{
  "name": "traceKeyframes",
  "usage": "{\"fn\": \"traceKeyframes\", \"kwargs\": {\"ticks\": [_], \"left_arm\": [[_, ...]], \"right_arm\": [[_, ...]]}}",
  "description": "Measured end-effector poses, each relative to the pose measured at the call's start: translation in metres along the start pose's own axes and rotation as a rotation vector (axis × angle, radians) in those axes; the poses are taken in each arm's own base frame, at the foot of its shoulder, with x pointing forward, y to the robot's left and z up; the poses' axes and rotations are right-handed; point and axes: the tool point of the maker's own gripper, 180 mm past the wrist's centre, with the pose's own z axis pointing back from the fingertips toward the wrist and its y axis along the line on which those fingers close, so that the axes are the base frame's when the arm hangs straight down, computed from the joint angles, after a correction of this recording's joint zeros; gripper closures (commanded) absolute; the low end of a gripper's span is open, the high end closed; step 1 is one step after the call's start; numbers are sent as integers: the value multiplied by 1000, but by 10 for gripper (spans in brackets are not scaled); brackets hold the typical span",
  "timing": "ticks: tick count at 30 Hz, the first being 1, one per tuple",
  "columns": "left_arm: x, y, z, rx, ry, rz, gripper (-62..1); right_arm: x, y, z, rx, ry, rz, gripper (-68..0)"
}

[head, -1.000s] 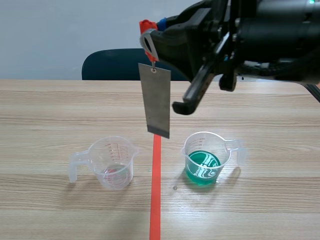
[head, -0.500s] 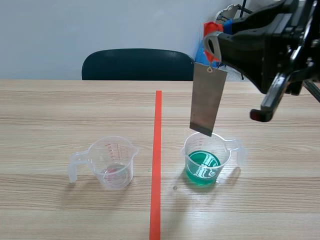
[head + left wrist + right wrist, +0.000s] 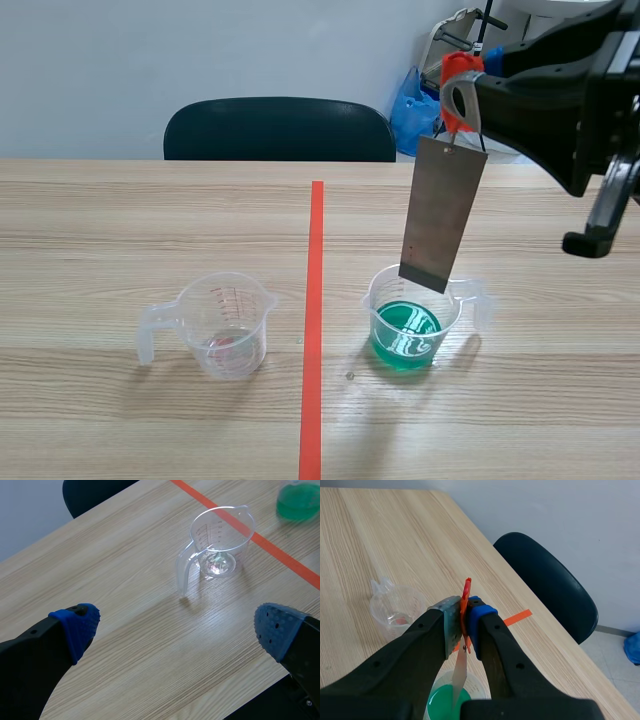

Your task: Do the redox reaction experiment

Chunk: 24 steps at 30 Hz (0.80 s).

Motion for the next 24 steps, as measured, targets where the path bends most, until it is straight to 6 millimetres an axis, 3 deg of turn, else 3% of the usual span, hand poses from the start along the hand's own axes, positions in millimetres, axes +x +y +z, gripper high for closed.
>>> {"fn": "traceKeyframes", "kwargs": {"ticks": [24], "left_arm": [[0, 0, 0, 0, -2, 0, -623]], "right_arm": [[3, -1, 0, -2, -19, -1, -6]]}}
